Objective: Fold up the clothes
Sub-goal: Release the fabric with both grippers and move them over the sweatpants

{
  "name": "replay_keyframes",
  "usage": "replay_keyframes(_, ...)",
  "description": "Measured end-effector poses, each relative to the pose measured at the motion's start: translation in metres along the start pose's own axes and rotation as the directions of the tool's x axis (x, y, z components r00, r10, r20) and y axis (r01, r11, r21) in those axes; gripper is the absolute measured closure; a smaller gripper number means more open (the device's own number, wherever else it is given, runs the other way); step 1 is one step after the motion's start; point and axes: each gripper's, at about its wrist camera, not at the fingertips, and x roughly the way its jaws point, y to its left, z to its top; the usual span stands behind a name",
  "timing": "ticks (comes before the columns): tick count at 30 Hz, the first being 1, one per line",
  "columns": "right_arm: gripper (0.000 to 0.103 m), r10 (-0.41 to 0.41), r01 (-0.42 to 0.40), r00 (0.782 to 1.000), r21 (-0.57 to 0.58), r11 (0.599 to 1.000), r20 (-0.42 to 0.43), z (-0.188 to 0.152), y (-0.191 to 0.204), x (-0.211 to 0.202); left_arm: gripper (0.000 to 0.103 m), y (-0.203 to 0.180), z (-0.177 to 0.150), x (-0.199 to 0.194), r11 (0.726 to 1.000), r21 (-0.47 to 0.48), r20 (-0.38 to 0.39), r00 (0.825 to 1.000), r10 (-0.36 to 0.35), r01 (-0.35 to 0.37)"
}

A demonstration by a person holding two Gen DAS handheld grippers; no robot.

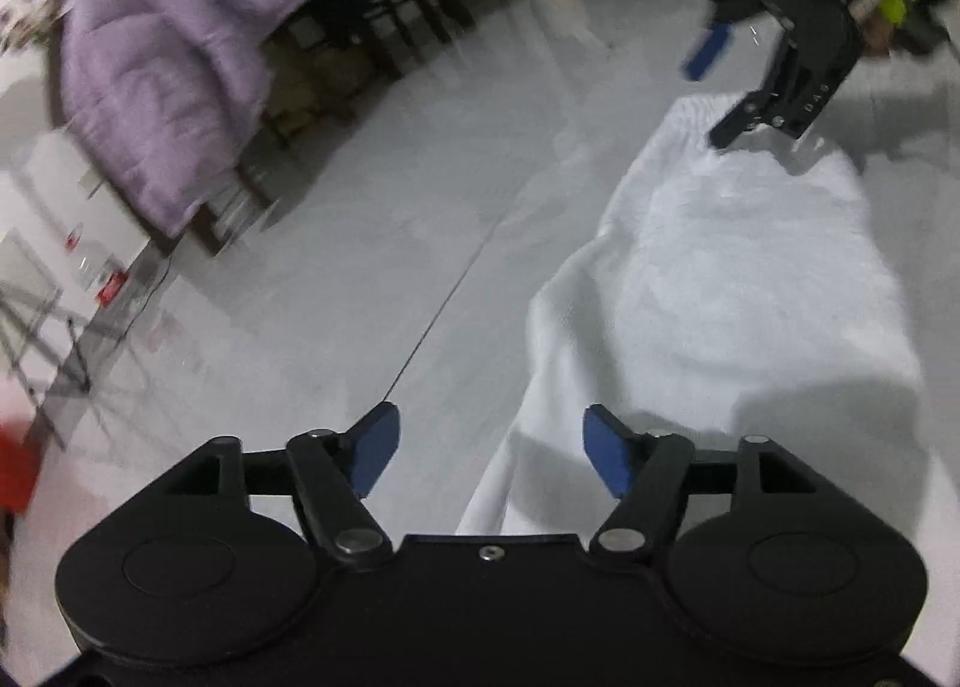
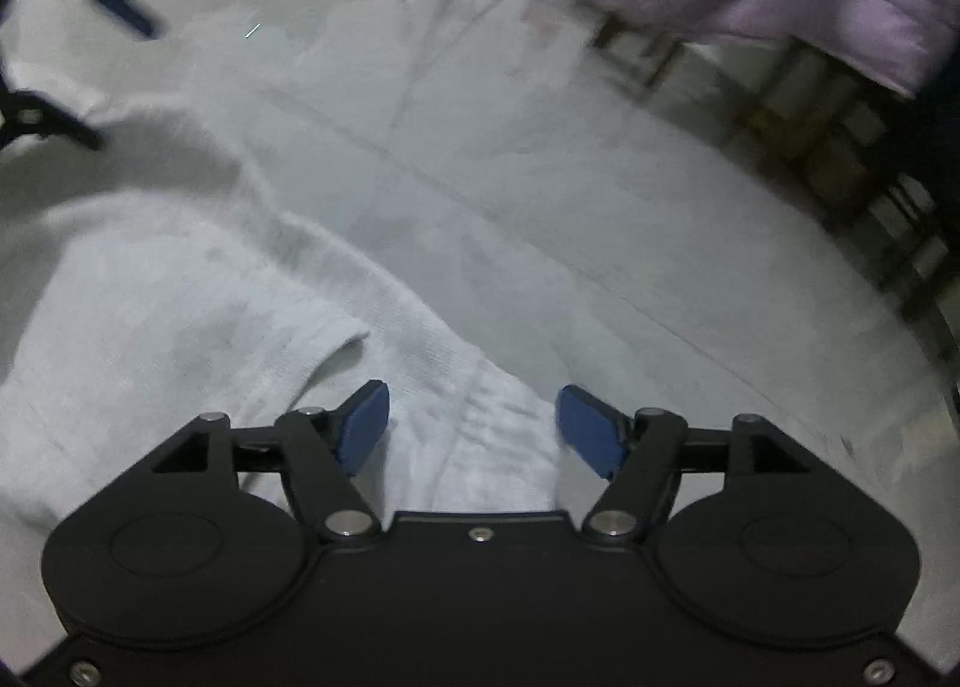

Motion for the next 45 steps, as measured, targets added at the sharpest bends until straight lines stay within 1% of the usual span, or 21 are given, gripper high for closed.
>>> replay_keyframes(3, 0.023, -0.039, 0.042, 0.999, 0.159, 0.986, -0.023, -0.031, 0.002, -0.021, 0.025, -0.008, -0.046, -0.037, 0.999, -0.042, -0.059, 0.998, -0.005, 0.003)
replay_keyframes(5, 0.019, -0.063, 0.069, 0.997, 0.203, 0.977, -0.034, -0.046, 0.005, -0.023, 0.025, -0.027, -0.072, -0.054, 1.000, 0.003, -0.083, 0.996, -0.011, 0.011)
replay_keyframes(9, 0.015, -0.074, 0.079, 0.997, 0.418, 0.905, -0.027, -0.064, -0.003, -0.023, 0.025, -0.055, -0.111, -0.063, 0.996, 0.064, -0.162, 0.986, -0.050, 0.061)
replay_keyframes(11, 0.019, -0.037, 0.045, 0.999, 0.468, 0.883, -0.026, -0.066, -0.006, -0.020, 0.020, -0.049, -0.121, -0.063, 0.997, 0.052, -0.166, 0.985, -0.042, 0.052)
replay_keyframes(12, 0.027, -0.014, 0.024, 1.000, 0.486, 0.874, -0.024, -0.067, -0.007, -0.018, 0.018, -0.045, -0.126, -0.064, 0.998, 0.046, -0.163, 0.986, -0.036, 0.044)
replay_keyframes(15, 0.035, -0.013, 0.020, 1.000, 0.411, 0.911, -0.020, -0.061, -0.006, -0.020, 0.010, -0.024, -0.136, -0.060, 0.999, -0.042, -0.185, 0.982, -0.026, 0.019)
replay_keyframes(18, 0.036, -0.036, 0.045, 0.999, 0.392, 0.919, -0.029, -0.064, -0.012, -0.022, 0.006, -0.009, -0.143, -0.058, 0.994, -0.111, -0.202, 0.979, -0.007, -0.016)
replay_keyframes(20, 0.032, -0.065, 0.073, 0.997, 0.411, 0.909, -0.032, -0.066, -0.016, -0.024, 0.008, -0.008, -0.138, -0.063, 0.995, -0.096, -0.220, 0.975, -0.003, -0.018)
replay_keyframes(23, 0.028, -0.125, 0.114, 0.992, 0.419, 0.901, -0.003, -0.062, -0.014, -0.043, 0.007, -0.002, -0.124, -0.086, 1.000, -0.005, -0.146, 0.989, -0.003, 0.003)
replay_keyframes(26, 0.026, -0.174, 0.150, 0.983, 0.305, 0.941, 0.055, -0.044, -0.002, -0.060, 0.007, 0.021, -0.106, -0.093, 1.000, 0.030, -0.076, 0.997, -0.008, 0.010)
replay_keyframes(30, 0.025, -0.011, -0.002, 0.989, 0.085, 0.996, 0.150, 0.004, 0.034, -0.066, 0.007, 0.030, -0.082, -0.063, 0.994, 0.102, -0.044, 0.999, -0.022, 0.026)
replay_keyframes(33, 0.025, 0.171, -0.157, 0.970, -0.096, 0.983, 0.170, 0.049, 0.080, -0.044, 0.009, 0.030, -0.064, -0.020, 0.996, 0.053, -0.040, 0.996, -0.074, 0.076)
replay_keyframes(35, 0.025, 0.261, -0.226, 0.957, -0.236, 0.945, 0.129, 0.081, 0.122, -0.009, 0.021, 0.030, -0.058, 0.002, 0.994, 0.003, -0.051, 0.992, -0.112, 0.113)
replay_keyframes(36, 0.025, 0.291, -0.252, 0.952, -0.292, 0.923, 0.096, 0.094, 0.139, 0.009, 0.034, 0.028, -0.057, 0.012, 0.993, 0.000, -0.072, 0.990, -0.121, 0.121)
replay_keyframes(37, 0.026, 0.303, -0.269, 0.951, -0.312, 0.911, 0.066, 0.100, 0.146, 0.020, 0.069, 0.026, -0.060, 0.020, 0.992, 0.008, -0.106, 0.987, -0.123, 0.125)
replay_keyframes(38, 0.026, 0.309, -0.280, 0.950, -0.318, 0.906, 0.045, 0.104, 0.150, 0.030, 0.096, 0.027, -0.065, 0.021, 0.993, -0.001, -0.117, 0.986, -0.119, 0.119)
replay_keyframes(39, 0.036, 0.319, -0.297, 0.947, -0.322, 0.899, 0.018, 0.108, 0.154, 0.040, 0.097, 0.030, -0.071, 0.020, 0.994, -0.017, -0.116, 0.987, -0.112, 0.110)
replay_keyframes(40, 0.053, 0.333, -0.317, 0.943, -0.324, 0.891, -0.007, 0.110, 0.157, 0.048, 0.100, 0.033, -0.076, 0.019, 0.994, -0.033, -0.116, 0.988, -0.105, 0.101)
replay_keyframes(42, 0.065, 0.329, -0.311, 0.944, -0.328, 0.892, -0.001, 0.108, 0.157, 0.051, 0.103, 0.047, -0.089, 0.007, 0.997, -0.082, -0.095, 0.995, -0.022, 0.014)
replay_keyframes(43, 0.079, 0.304, -0.278, 0.952, -0.321, 0.905, 0.032, 0.107, 0.155, 0.050, 0.103, 0.060, -0.097, 0.003, 0.991, -0.127, -0.099, 0.995, 0.029, -0.042)
replay_keyframes(45, 0.082, 0.257, -0.226, 0.963, -0.268, 0.936, 0.083, 0.108, 0.148, 0.054, 0.103, 0.077, -0.111, -0.002, 0.974, -0.191, -0.146, 0.985, 0.095, -0.122)
